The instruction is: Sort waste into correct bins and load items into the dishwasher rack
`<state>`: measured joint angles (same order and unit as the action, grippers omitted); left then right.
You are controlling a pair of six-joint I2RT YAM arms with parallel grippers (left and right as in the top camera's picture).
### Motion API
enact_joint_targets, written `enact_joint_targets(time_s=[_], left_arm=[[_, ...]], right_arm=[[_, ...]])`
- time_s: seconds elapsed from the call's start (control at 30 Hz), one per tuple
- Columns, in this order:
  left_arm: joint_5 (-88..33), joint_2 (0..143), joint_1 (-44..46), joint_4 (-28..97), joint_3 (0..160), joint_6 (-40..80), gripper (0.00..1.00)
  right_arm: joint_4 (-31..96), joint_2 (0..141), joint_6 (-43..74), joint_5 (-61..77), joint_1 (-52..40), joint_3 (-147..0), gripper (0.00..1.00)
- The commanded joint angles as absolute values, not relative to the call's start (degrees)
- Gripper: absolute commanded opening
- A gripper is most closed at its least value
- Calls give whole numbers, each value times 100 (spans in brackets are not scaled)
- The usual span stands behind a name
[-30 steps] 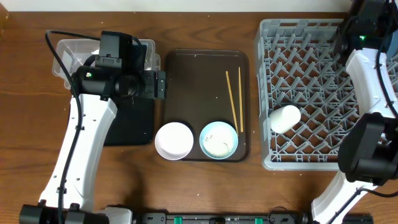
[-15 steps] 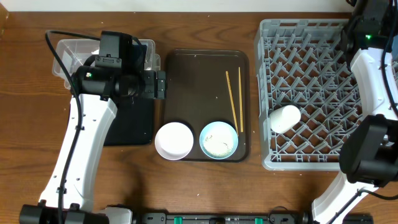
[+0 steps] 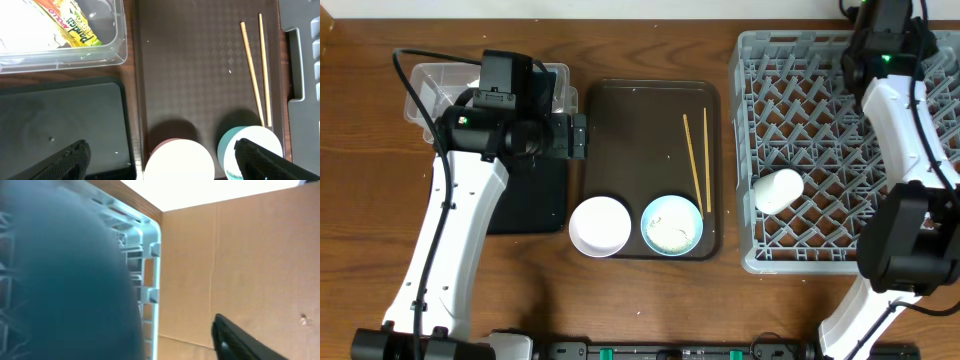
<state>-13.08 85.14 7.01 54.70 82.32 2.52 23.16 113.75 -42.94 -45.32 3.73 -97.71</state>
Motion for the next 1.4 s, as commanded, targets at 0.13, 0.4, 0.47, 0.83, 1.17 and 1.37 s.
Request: enact_joint_targets(time_s=[0.13,0.4,0.47,0.83,1.17,1.37], left_arm=[[-1236,8543,687,5485,8272,193,95],[-1236,8541,687,5485,8272,193,95],[-1236,8541,687,5485,8272,193,95],[-1236,8541,687,5485,8272,193,95],[-1236,8541,687,5485,8272,193,95],[-1236,8543,687,5485,8272,193,95]], right_arm=[[2296,11301,-3852,-4729,108,-9741,82],[2029,10477,-3409,-4591,-40,-9741,99],[2147,10193,-3153,-4230,-84,-9741,99],[3662,9247,-1367,2338,-163,-9741,99],[4215,9568,-515,3811,-585,-9738,86],[4995,10020,-322,2797,-1267,-9738,75]])
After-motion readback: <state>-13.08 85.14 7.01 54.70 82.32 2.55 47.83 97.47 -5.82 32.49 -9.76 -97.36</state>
